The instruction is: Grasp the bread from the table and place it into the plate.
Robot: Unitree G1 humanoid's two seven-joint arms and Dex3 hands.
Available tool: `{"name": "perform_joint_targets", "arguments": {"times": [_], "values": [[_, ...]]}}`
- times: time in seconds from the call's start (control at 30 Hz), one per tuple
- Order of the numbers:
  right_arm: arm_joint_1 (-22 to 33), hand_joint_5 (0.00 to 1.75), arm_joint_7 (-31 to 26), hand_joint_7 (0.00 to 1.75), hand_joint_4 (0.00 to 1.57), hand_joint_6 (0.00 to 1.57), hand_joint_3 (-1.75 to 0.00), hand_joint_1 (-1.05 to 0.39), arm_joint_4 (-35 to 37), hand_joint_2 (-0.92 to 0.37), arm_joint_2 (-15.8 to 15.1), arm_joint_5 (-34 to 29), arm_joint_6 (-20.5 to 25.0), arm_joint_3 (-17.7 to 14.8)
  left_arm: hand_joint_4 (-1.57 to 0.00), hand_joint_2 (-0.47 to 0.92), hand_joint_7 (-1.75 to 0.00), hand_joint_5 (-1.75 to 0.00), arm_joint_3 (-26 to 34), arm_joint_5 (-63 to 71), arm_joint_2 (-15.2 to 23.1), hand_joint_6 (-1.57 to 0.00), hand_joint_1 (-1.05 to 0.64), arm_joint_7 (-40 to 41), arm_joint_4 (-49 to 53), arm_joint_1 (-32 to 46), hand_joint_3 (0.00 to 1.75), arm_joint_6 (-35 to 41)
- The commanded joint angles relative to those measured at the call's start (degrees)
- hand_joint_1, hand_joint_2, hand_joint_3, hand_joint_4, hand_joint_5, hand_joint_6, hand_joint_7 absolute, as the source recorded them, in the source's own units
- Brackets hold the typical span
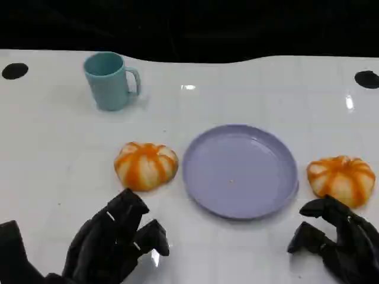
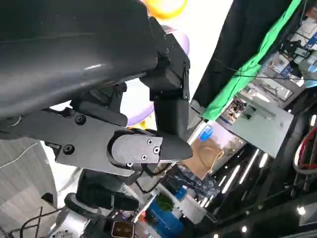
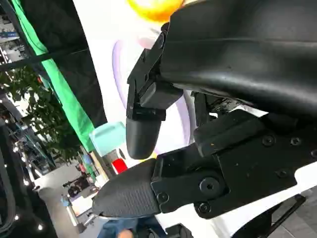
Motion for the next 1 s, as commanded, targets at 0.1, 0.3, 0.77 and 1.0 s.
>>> {"name": "perform_joint_targets", "arguments": {"times": [0.1,0.3,0.77,1.0], "values": [[0.05,1.47,-0.48,1.12,0.68,0.62,-0.21,-0.52,0.48,-0.92,-0.73,0.09,0.28,-0.48,-0.73,0.92,-1.63,-1.75,-0.17,0.3,0.5,-0.55,-0.55,-0.34,-0.36,0.22,0.26,-0.59],[-0.19,1.47,0.06,1.14,0.68,0.63,-0.2,-0.54,1.24,-0.92,-0.81,0.02,-0.51,-0.56,-0.73,0.92,-1.65,-1.75,-0.26,0.4,0.64,-0.53,-0.56,-0.32,-0.05,0.24,0.25,-0.56],[-0.3,1.46,-0.52,1.16,0.68,0.59,-0.22,-0.52,0.98,-0.92,-0.67,0.13,0.35,-0.51,-0.72,0.92,-1.65,-1.75,0.07,0.17,0.7,-0.52,-0.55,-0.46,0.14,-0.18,0.28,-0.62],[-0.67,1.47,-1.29,1.18,0.68,0.59,-0.23,-0.53,1.31,-0.92,-0.5,-0.21,0.06,-0.41,-0.59,0.92,-1.38,-1.71,-1.63,6.98,0.91,-0.49,-0.54,-0.56,-0.4,-1.73,0.42,-10.79]]}}
